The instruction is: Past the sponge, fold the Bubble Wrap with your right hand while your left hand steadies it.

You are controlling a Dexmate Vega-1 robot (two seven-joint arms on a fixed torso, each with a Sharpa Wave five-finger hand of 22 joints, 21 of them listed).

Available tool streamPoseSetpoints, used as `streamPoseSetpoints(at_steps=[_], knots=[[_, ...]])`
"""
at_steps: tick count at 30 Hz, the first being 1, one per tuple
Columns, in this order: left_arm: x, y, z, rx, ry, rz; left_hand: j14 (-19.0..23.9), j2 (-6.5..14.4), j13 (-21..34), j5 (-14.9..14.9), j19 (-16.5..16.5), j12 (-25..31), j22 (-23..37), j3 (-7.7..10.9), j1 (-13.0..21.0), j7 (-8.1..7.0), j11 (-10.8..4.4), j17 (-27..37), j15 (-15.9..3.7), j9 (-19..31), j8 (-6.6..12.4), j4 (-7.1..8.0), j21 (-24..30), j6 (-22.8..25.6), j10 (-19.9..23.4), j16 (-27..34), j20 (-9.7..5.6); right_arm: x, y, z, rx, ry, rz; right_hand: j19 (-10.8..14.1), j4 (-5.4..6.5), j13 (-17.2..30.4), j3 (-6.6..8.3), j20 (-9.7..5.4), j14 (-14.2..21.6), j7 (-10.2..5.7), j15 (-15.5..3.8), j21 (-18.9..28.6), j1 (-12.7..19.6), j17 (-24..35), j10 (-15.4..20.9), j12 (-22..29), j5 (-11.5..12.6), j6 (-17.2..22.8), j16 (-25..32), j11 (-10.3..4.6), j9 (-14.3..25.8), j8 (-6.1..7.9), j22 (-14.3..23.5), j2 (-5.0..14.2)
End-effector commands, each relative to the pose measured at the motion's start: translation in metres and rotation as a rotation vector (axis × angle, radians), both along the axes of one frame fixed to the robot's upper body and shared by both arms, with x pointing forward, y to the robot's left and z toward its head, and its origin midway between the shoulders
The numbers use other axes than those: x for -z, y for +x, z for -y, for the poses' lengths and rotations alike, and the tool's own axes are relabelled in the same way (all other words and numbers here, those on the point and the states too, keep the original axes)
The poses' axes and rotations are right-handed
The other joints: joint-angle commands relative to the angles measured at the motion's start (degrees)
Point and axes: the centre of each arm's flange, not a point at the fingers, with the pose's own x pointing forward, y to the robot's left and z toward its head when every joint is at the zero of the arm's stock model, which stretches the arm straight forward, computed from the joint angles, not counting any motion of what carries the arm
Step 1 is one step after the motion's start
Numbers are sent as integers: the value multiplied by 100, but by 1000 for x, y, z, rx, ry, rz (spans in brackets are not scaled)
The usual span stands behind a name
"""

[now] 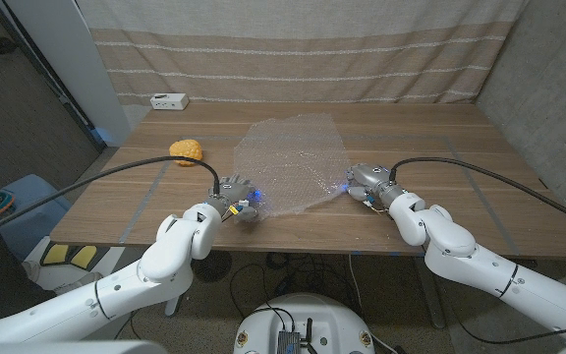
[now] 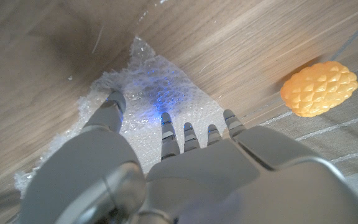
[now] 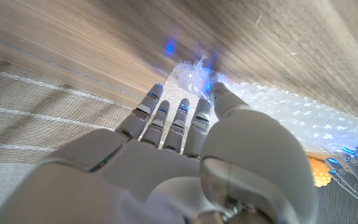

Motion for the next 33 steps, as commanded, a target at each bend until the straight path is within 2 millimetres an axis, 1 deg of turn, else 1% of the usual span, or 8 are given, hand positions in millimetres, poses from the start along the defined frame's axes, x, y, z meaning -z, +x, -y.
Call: streamPoseSetpoints(at_steps=[1,2,6,10,14,22,27,33], knots=[[-26,-28,-5,123,-140,-20,-7,5,26,-5,12,8,22,-70,-117,4,36,13,45,23,-40,56,-43,61,-51,2,41,-4,3,3,20,12,24,52,-7,14,-24,-2,49,18,-626,19,58,25,69,-24,31,86,58,-7,16,61,17,-7],[-26,-28,-5,125,-141,-20,-12,5,26,-5,12,6,23,-72,-120,4,40,13,46,23,-42,57,-43,61,-55,-1,41,-4,3,3,20,12,24,52,-7,14,-24,2,52,18,-634,18,62,25,73,-24,31,86,59,-7,16,61,17,-8],[-32,-42,-7,180,-175,9,-16,-1,27,-2,9,5,25,-110,-167,48,71,14,80,24,-34,81,-57,132,-55,1,41,-6,5,3,30,22,29,55,-10,14,-31,7,77,18,-626,16,82,27,108,-24,33,122,71,-22,18,74,17,-13],[-34,-46,-2,136,-95,-15,-26,-11,26,2,14,-1,26,-136,-192,18,58,14,83,24,-37,90,-65,166,-66,-2,40,-8,6,5,22,67,24,61,-11,15,-35,9,80,19,-641,17,94,29,117,-29,35,134,73,-26,19,77,17,-13],[-30,-40,0,118,-57,-33,-51,-49,27,16,34,-18,25,-152,-162,5,87,14,123,24,-68,56,-71,105,-109,-8,31,-11,5,10,10,144,23,67,-10,15,-38,12,89,30,-641,18,104,31,115,-37,36,132,78,-20,20,75,18,-11],[-18,-22,11,51,53,-100,-39,-90,26,59,135,-22,21,-153,-14,-62,37,14,85,26,-57,-32,-62,136,-121,0,15,-13,-1,13,0,201,44,71,-9,16,-46,17,95,38,-635,15,127,35,136,-45,39,120,84,-9,22,68,18,-11],[-14,-21,20,-11,138,-77,-71,-106,27,73,156,-32,19,-153,53,-77,50,14,81,27,-49,-60,-67,159,-148,-10,-15,-13,-3,14,4,207,45,78,-5,17,-52,23,107,40,-642,16,136,39,153,-47,39,125,91,-9,23,69,19,-10],[-6,-18,30,-3,175,-128,-104,-133,27,83,167,-37,19,-160,124,-66,49,14,83,28,-65,-84,-78,121,-167,-18,-32,-12,-5,15,1,210,53,82,-5,17,-58,32,131,45,-649,14,154,42,168,-54,40,151,102,8,24,77,19,-10]])
